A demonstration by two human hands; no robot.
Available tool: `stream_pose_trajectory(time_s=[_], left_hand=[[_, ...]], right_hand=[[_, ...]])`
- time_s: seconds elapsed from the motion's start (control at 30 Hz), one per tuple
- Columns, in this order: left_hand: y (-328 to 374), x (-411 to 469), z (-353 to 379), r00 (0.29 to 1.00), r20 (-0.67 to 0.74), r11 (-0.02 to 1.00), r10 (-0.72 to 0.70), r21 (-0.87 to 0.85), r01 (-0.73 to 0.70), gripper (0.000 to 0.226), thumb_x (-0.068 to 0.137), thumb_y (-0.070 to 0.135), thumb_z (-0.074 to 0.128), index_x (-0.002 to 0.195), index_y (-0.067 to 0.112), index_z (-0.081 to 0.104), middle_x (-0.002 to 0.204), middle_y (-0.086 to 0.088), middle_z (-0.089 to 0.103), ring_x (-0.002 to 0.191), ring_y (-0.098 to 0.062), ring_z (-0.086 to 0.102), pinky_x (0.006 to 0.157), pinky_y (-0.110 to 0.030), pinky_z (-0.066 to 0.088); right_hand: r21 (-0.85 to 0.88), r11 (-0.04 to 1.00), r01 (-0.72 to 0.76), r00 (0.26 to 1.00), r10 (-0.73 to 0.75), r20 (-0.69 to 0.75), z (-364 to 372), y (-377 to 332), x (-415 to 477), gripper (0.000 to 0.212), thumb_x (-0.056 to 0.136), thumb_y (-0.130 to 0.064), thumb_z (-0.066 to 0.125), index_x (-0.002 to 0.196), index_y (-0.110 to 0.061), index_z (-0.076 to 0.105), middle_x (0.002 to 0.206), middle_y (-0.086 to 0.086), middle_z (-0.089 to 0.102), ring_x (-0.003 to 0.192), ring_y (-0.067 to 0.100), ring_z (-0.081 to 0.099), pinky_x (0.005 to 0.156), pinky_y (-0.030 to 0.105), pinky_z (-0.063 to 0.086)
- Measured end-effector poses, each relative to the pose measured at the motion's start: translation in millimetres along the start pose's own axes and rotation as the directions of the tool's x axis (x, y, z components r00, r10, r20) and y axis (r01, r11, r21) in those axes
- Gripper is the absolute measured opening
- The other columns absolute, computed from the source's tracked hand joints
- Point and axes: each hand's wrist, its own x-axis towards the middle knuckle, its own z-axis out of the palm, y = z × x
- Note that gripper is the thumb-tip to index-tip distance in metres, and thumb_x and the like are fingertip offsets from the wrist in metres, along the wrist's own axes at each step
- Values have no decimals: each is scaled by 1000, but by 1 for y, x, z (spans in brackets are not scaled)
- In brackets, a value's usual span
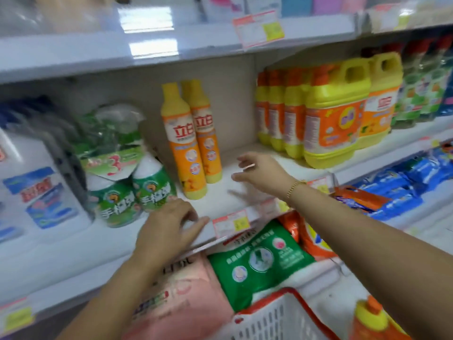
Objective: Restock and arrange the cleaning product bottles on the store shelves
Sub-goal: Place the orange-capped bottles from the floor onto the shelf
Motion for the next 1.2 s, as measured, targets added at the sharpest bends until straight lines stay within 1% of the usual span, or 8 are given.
stream_pose_trajectory(time_s=[0.17, 0.43, 0.53, 0.67, 0.83, 0.93, 1.03, 1.2], left_hand=[[0, -3, 8, 997, -78, 998, 22, 60, -17, 37, 82, 58, 49, 67, 25, 54, 66, 15, 43, 62, -3, 38, 53, -7, 25], [3, -4, 11, 991, -119, 995, 64, 85, -54, 36, 86, 53, 47, 68, 23, 56, 66, 12, 50, 61, -3, 42, 52, -17, 32], [5, -4, 9, 992, -115, 996, 60, 70, -52, 38, 86, 53, 45, 67, 21, 56, 66, 11, 51, 60, -7, 47, 51, -17, 31], [12, -4, 3, 998, -49, 998, -26, 48, 28, 44, 83, 60, 40, 69, 22, 56, 69, 11, 53, 64, -8, 48, 52, -9, 25], [51, -2, -11, 971, -39, 930, -236, -299, 214, 42, 77, 62, 49, 92, 28, 69, 97, 9, 68, 95, -9, 61, 85, -30, 48], [110, 5, -15, 944, 77, 694, -322, -659, 291, 40, 75, 49, 60, 111, 30, 66, 114, 9, 68, 109, -5, 61, 98, -30, 47], [153, 6, -20, 935, 286, 415, -211, -840, 350, 44, 75, 34, 72, 117, 26, 63, 110, 7, 72, 104, -11, 67, 90, -30, 54], [186, -3, -28, 945, 324, 538, -45, -789, 296, 51, 62, 4, 83, 108, 18, 65, 104, 4, 74, 98, -9, 69, 82, -23, 54]], right_hand=[[107, 988, -110, 993, 105, 50, 52, -15, 57, 65, 72, -29, 81, 128, -10, 53, 119, 3, 63, 109, 21, 60, 92, 31, 48], [46, 993, -112, 989, 116, -95, 51, -17, 54, 54, 74, -26, 78, 121, -14, 54, 117, 8, 65, 105, 28, 62, 93, 38, 50], [174, 983, -65, 990, 85, -109, 23, -17, 34, 48, 72, -27, 81, 114, -17, 59, 110, 5, 68, 99, 25, 65, 89, 38, 53], [405, 904, -137, 990, 120, 67, -18, -31, -10, 42, 74, -25, 80, 111, -16, 62, 104, 7, 70, 90, 22, 69, 77, 39, 59], [428, 868, -252, 944, 123, 305, -44, -21, -93, 31, 79, -18, 75, 106, -14, 61, 101, 8, 71, 90, 24, 70, 82, 42, 58], [379, 902, -206, 945, 83, 317, -48, -5, -141, 27, 78, -18, 76, 101, -21, 61, 94, -2, 72, 84, 10, 70, 71, 25, 57], [279, 954, -113, 964, 37, 263, -48, 11, -174, 41, 74, -22, 80, 108, -28, 58, 97, -7, 70, 85, 3, 67, 73, 19, 54], [239, 969, 55, 995, -73, 65, -42, 40, -196, 48, 68, -15, 83, 99, -41, 57, 94, -17, 70, 88, 1, 66, 76, 22, 54]])
